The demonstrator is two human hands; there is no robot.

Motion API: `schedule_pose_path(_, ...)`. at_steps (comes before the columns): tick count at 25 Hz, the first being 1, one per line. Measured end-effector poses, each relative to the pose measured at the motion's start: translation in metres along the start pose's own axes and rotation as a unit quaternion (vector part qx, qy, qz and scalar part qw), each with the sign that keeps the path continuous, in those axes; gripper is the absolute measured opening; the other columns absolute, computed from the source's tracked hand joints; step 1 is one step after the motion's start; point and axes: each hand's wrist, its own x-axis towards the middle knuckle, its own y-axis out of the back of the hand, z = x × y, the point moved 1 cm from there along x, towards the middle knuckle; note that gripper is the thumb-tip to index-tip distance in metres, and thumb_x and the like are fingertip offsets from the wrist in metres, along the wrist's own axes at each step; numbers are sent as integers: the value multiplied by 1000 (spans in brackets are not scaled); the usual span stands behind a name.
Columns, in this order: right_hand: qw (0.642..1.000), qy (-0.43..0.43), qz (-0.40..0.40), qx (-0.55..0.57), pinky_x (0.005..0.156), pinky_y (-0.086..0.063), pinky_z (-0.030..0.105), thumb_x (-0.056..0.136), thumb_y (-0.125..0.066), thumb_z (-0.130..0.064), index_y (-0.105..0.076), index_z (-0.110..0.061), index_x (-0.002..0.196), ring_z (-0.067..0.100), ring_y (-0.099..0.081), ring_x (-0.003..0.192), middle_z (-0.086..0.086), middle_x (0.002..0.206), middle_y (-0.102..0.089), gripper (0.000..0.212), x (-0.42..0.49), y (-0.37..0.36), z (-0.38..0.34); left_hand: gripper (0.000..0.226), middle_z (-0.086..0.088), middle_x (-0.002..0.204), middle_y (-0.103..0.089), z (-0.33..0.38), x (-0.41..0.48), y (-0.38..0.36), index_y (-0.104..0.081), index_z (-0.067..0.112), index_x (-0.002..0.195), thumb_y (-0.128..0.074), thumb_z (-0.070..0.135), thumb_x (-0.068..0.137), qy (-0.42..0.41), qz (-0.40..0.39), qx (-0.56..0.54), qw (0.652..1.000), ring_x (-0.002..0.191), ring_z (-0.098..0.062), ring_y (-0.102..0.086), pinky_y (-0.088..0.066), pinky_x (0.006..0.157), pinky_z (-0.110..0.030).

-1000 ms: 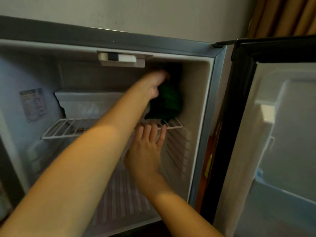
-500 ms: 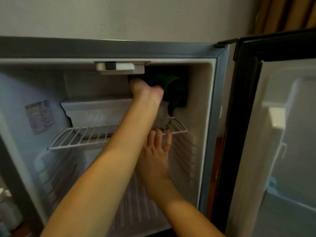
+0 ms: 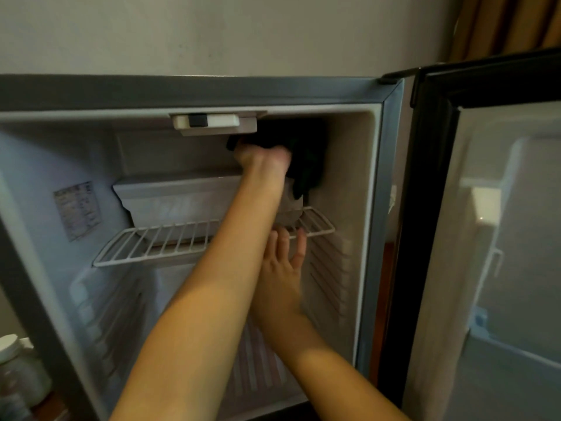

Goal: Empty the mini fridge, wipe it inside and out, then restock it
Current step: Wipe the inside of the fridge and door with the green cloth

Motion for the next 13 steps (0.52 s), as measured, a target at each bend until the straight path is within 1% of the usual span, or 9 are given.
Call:
schedule_pose_path(2,1000,9,3,-12,112,1,55,64,-80,-34,-67,-13,116,33,-35,121,10,113,-61,59,-1,-5,0,44,-15,144,-44,5,6,2,-45,8,139,-25,25,104,-10,9,-16,1000,133,-32,-40,-31,106,-36)
schedule_pose_path(4,999,24,32,4,112,3,55,64,-76,-26,-61,-11,114,33,-36,119,12,113,-52,54,-1,-7,1,42,-15,143,-45,10,0,5,-46,8,138,-27,23,103,-17,5,-35,999,133,-31,-40,-29,109,-38)
schedule_pose_path(6,997,23,67,20,111,4,54,69,-58,-19,-47,-10,111,32,-36,117,9,110,-39,45,0,-4,2,43,-19,144,-43,21,-14,7,-44,5,138,-28,23,103,3,-14,-45,999,134,-33,-38,-26,110,-41)
schedule_pose_path(8,997,6,65,30,110,-1,56,68,-40,-16,-40,-12,108,32,-37,114,7,107,-35,40,2,2,3,43,-23,144,-40,32,-34,10,-42,0,138,-28,21,103,33,-24,-51,998,135,-35,-35,-25,109,-43)
schedule_pose_path(9,997,5,64,38,108,-5,57,67,-37,-15,-39,-12,107,32,-37,113,7,106,-35,40,2,2,3,43,-24,144,-39,36,-44,11,-41,-3,137,-28,19,102,50,-27,-53,997,136,-35,-35,-24,109,-44)
schedule_pose_path(11,997,15,72,33,105,-12,58,67,-39,-16,-39,-12,109,32,-38,112,8,106,-39,42,1,0,4,43,-26,142,-41,40,-63,12,-43,-5,134,-32,14,97,83,-36,-54,994,135,-35,-35,-26,106,-44)
schedule_pose_path(13,996,28,86,22,104,-13,58,66,-48,-17,-40,-11,111,33,-38,112,11,105,-54,46,-1,-2,6,47,-26,134,-45,45,-83,12,-51,-11,122,-38,7,80,99,-64,-56,991,135,-34,-36,-29,99,-46)
